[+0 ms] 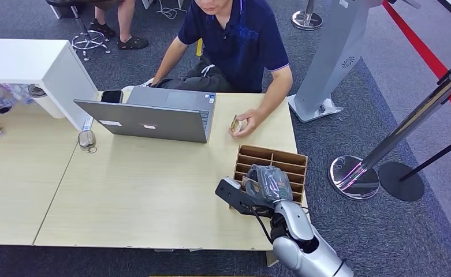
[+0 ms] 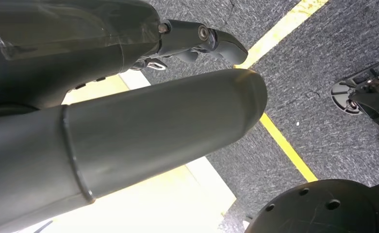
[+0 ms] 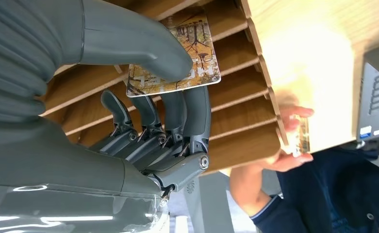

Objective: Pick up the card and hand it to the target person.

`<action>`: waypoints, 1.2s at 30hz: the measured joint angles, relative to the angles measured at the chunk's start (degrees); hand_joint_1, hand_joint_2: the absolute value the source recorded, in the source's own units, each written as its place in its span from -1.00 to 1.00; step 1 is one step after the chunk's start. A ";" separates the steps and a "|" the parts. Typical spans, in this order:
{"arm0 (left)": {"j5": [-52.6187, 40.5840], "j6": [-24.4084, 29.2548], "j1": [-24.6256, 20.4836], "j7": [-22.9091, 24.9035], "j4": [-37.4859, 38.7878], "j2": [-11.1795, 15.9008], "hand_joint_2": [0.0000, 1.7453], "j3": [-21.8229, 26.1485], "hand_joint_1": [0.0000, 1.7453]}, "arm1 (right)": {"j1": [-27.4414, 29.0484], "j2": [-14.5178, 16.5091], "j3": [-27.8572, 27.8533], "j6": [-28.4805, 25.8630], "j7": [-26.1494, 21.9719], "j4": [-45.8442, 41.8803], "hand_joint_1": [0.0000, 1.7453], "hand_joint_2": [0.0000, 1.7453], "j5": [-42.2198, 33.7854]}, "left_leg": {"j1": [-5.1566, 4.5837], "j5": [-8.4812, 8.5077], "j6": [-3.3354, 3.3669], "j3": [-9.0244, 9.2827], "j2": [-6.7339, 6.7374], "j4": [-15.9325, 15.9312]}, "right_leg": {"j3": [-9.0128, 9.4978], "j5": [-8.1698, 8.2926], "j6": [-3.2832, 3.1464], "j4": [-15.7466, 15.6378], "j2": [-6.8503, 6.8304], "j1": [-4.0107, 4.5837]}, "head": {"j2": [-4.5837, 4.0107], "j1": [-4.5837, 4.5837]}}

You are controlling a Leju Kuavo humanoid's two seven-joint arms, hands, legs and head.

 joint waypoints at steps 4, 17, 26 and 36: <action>0.00 0.01 0.07 -0.11 0.00 0.01 -1.00 0.00 -1.00 | 0.01 -0.31 -0.02 -0.29 -0.01 -1.68 0.64 1.00 -0.40 | 0.00 0.00 0.00 0.00 0.00 0.00 | 0.00 0.00 0.00 0.00 0.00 0.00 | 0.00 -0.01; 0.02 0.07 0.56 -0.57 0.00 0.29 -1.00 0.00 -1.00 | -0.12 -1.90 -0.80 -1.02 -0.12 -8.05 0.65 1.00 -1.04 | 0.00 0.00 0.00 -0.01 0.00 0.00 | -0.01 0.00 0.00 0.00 0.00 0.00 | 0.00 -0.01; -0.16 0.04 0.57 -0.56 0.00 0.30 -1.00 0.00 -1.00 | -2.56 -2.49 -2.09 -3.09 -1.31 -10.06 0.62 1.00 -1.25 | 0.00 0.00 0.00 -0.01 0.00 0.01 | -0.01 0.00 0.00 0.00 0.00 0.00 | 0.00 -0.01; -1.25 -0.17 0.12 0.20 0.00 0.16 -1.00 0.00 -1.00 | -8.16 -2.66 -3.82 -6.14 -3.36 -10.02 0.64 1.00 -1.51 | 0.00 0.00 0.00 -0.02 0.00 0.01 | -0.01 0.00 0.00 0.00 0.00 0.00 | 0.00 -0.01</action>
